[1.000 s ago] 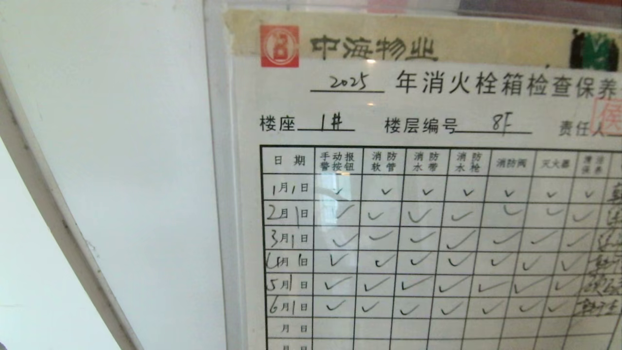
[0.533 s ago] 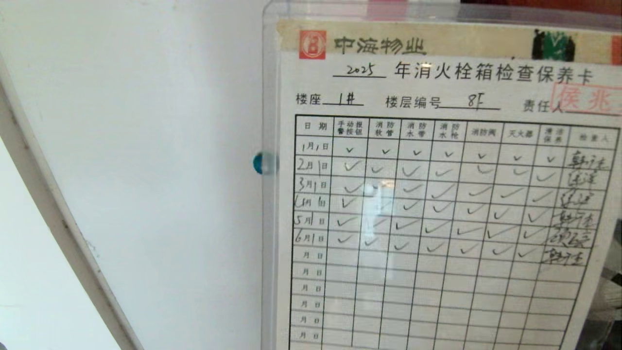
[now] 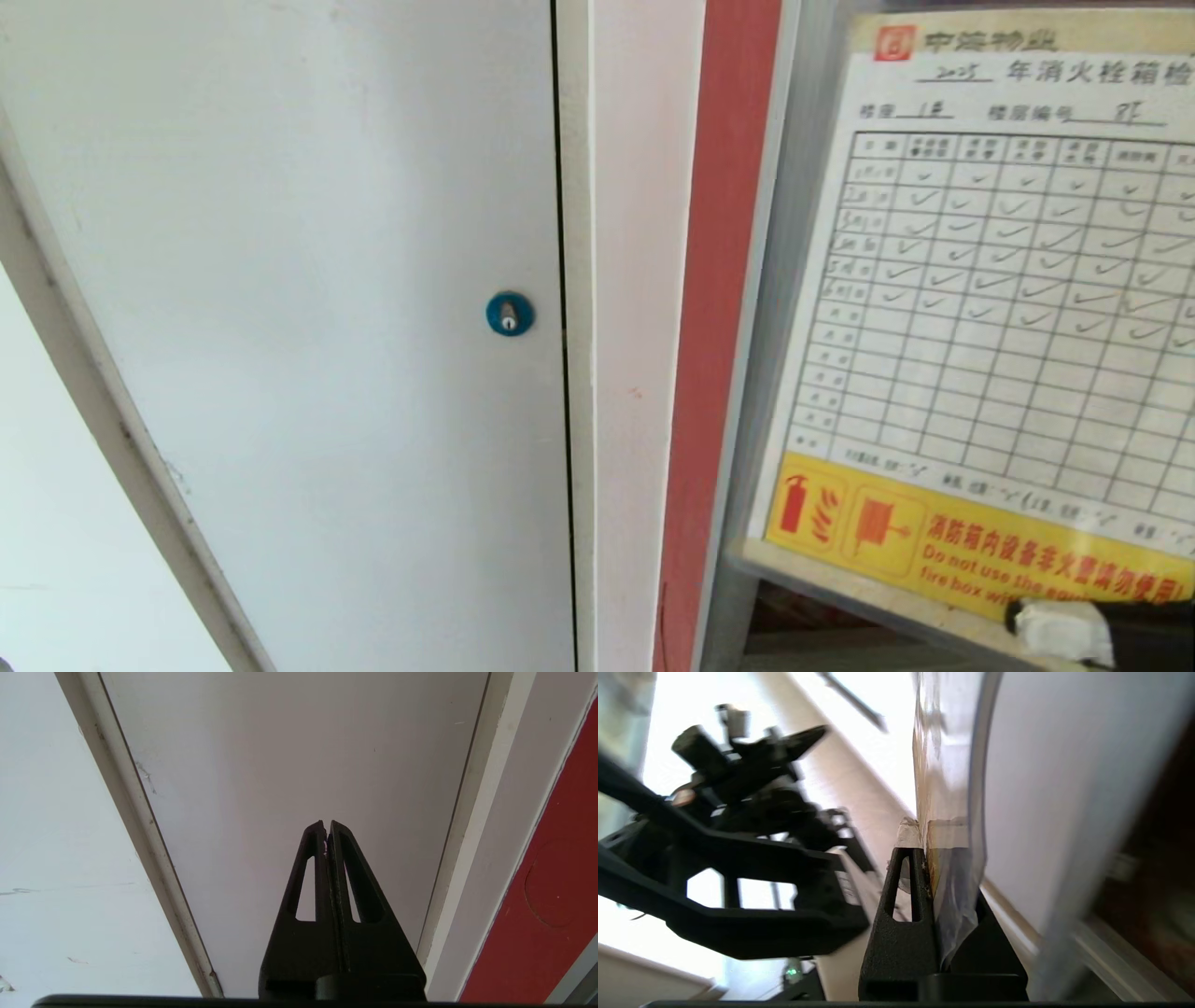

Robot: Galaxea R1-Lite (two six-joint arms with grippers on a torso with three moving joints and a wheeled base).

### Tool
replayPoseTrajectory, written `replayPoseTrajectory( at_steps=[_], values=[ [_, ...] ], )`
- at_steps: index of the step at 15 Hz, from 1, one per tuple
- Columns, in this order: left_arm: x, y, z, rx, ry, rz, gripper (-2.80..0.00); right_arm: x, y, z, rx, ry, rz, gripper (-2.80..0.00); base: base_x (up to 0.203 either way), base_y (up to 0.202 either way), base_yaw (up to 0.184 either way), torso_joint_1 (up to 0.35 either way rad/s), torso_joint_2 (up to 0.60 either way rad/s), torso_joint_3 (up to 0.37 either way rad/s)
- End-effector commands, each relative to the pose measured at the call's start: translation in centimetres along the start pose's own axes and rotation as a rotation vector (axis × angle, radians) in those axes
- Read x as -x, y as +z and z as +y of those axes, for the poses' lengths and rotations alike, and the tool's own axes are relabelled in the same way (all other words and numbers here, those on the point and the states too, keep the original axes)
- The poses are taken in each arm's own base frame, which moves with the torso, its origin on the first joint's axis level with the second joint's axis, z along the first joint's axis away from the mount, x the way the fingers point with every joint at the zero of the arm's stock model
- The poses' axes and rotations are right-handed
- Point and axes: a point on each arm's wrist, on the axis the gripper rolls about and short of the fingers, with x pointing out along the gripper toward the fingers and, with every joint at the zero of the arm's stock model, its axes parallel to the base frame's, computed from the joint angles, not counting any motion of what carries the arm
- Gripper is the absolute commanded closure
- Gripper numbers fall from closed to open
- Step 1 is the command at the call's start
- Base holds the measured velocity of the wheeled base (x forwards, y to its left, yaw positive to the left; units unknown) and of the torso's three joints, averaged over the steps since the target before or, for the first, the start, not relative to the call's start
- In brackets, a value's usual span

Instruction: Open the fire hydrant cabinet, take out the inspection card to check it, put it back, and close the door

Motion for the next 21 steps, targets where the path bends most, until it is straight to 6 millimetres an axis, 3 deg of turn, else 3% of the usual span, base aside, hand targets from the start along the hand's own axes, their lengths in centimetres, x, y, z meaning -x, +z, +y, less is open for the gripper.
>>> replayPoseTrajectory(
  at_steps=[1, 5, 9, 16, 21],
  values=[
    [-0.1, -0.6, 0.0, 0.001, -0.001, 0.022, 0.00, 4.0, 0.3, 1.1, 0.008, -0.166, 0.035, 0.00, 0.000, 0.000, 0.000, 0.000, 0.00, 0.000],
    [-0.1, -0.6, 0.0, 0.001, -0.001, 0.022, 0.00, 6.7, 0.6, 1.3, 0.112, -0.561, 0.124, 0.00, 0.000, 0.000, 0.000, 0.000, 0.00, 0.000],
    [-0.1, -0.6, 0.0, 0.001, -0.001, 0.022, 0.00, 8.1, 0.3, 1.2, 0.291, -0.820, 0.256, 0.00, 0.000, 0.000, 0.000, 0.000, 0.00, 0.000],
    [-0.1, -0.6, 0.0, 0.001, -0.001, 0.021, 0.00, 7.5, 1.3, 0.4, 0.613, -1.066, 0.460, 0.00, 0.000, 0.000, 0.000, 0.000, 0.00, 0.000],
    [-0.1, -0.6, 0.0, 0.001, -0.001, 0.021, 0.00, 5.4, 3.4, -2.7, 0.730, -1.263, 0.714, 0.00, 0.000, 0.000, 0.000, 0.000, 0.00, 0.000]
  ],
)
